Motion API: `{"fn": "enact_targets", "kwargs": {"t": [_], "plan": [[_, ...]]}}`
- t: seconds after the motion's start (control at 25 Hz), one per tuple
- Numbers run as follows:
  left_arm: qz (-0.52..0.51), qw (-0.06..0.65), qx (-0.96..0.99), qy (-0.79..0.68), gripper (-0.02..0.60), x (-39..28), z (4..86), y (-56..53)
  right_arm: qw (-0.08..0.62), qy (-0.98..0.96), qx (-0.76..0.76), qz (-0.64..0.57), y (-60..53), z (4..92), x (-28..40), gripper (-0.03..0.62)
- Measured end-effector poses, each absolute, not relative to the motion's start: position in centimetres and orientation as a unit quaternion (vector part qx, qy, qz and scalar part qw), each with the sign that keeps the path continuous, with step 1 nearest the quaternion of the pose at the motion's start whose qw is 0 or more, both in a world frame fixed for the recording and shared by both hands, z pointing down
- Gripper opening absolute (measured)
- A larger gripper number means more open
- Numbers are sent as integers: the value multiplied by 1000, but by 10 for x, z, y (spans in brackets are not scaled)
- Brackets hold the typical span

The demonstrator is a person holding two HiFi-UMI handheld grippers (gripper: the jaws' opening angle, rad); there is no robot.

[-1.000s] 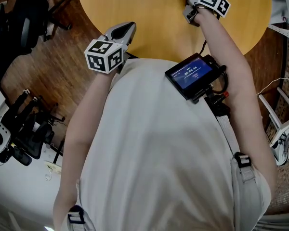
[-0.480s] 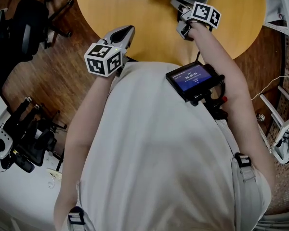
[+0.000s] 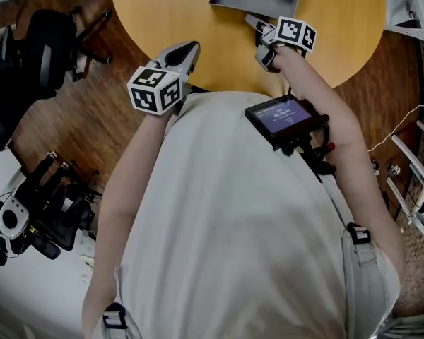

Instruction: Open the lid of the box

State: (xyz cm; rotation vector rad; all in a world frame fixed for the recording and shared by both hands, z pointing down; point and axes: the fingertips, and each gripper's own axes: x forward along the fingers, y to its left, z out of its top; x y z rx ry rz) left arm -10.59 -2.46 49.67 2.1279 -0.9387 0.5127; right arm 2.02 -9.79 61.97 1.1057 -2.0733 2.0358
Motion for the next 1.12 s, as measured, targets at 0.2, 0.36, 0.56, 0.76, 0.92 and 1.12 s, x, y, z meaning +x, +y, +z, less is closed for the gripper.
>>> {"fn": "enact_targets", "kwargs": {"t": [0.2, 0.36, 0.56, 0.76, 0.92, 1.12], "plan": [[202, 362, 833, -367, 0, -107, 495, -25, 18, -678, 340, 651, -95, 621, 17, 143], [198, 360, 837, -362, 0, -104, 500, -30, 35, -680, 318, 660, -84, 627, 14, 143], [189, 352, 852, -338, 0, -103, 497, -30, 32, -706, 260, 658, -56, 599, 3, 130], [181, 332, 874, -303, 0, -92, 481, -18, 31, -773, 293, 562, -45, 548, 28, 0], [169, 315, 890, -285, 0, -72, 463, -13, 19, -820, 327, 470, -43, 496, 66, 0], [152, 301, 897, -286, 0, -41, 440, -10, -4, -873, 334, 355, -35, 425, 105, 1]]}}
